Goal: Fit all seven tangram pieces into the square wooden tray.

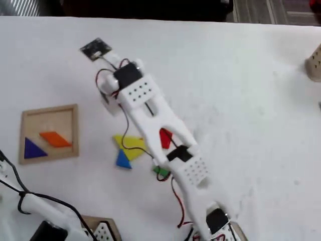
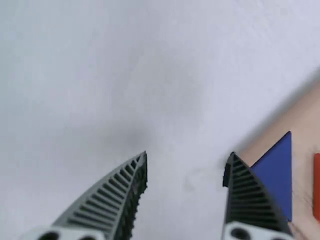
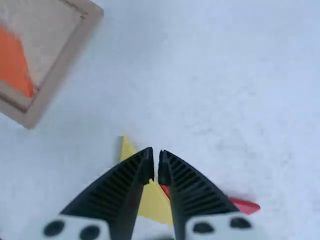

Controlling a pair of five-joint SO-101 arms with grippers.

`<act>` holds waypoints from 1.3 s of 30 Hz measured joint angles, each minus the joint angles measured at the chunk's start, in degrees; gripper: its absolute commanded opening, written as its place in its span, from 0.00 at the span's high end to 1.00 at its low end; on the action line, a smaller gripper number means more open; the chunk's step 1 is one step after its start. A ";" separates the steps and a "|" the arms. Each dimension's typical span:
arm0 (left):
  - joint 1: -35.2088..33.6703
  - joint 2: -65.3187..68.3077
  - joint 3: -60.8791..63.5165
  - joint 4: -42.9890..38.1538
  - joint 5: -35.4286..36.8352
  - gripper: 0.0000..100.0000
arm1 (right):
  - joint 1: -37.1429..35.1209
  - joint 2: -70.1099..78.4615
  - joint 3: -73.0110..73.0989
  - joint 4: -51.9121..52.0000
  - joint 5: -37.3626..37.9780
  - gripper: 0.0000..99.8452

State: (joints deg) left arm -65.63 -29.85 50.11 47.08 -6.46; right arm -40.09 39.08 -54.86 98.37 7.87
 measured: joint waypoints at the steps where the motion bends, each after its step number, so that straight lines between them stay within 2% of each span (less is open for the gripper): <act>1: 0.53 0.00 -0.79 0.62 0.00 0.75 | 0.44 -2.46 3.69 0.00 0.53 0.98; 7: 7.12 0.00 -2.99 5.80 0.00 0.75 | 3.69 -19.60 29.27 -2.29 1.67 0.98; 14: 17.41 0.00 -2.99 11.25 0.26 0.75 | 6.24 -46.59 68.48 -21.10 3.78 0.98; 17: 19.52 0.00 -2.99 11.69 2.99 0.75 | 6.77 -57.49 84.84 -28.22 4.48 0.98; 20: 21.63 0.00 -2.99 11.69 4.66 0.75 | 7.30 -64.09 97.32 -32.35 4.57 0.98; 23: 23.91 0.00 -2.99 11.69 5.10 0.81 | 8.00 -67.52 107.43 -38.59 4.57 0.98; 26: 26.11 0.00 -2.99 11.69 5.36 0.86 | 7.74 -69.71 113.14 -43.08 5.54 0.98; 32: 29.80 0.35 -1.58 10.02 5.45 0.86 | 7.30 -72.35 115.96 -45.54 6.42 0.98; 39: 31.21 13.54 -5.36 7.74 5.45 0.86 | 6.07 -72.97 116.22 -45.63 6.59 0.98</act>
State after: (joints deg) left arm -34.42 -16.31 44.75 54.81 -1.01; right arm -34.02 -33.89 61.36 52.75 14.46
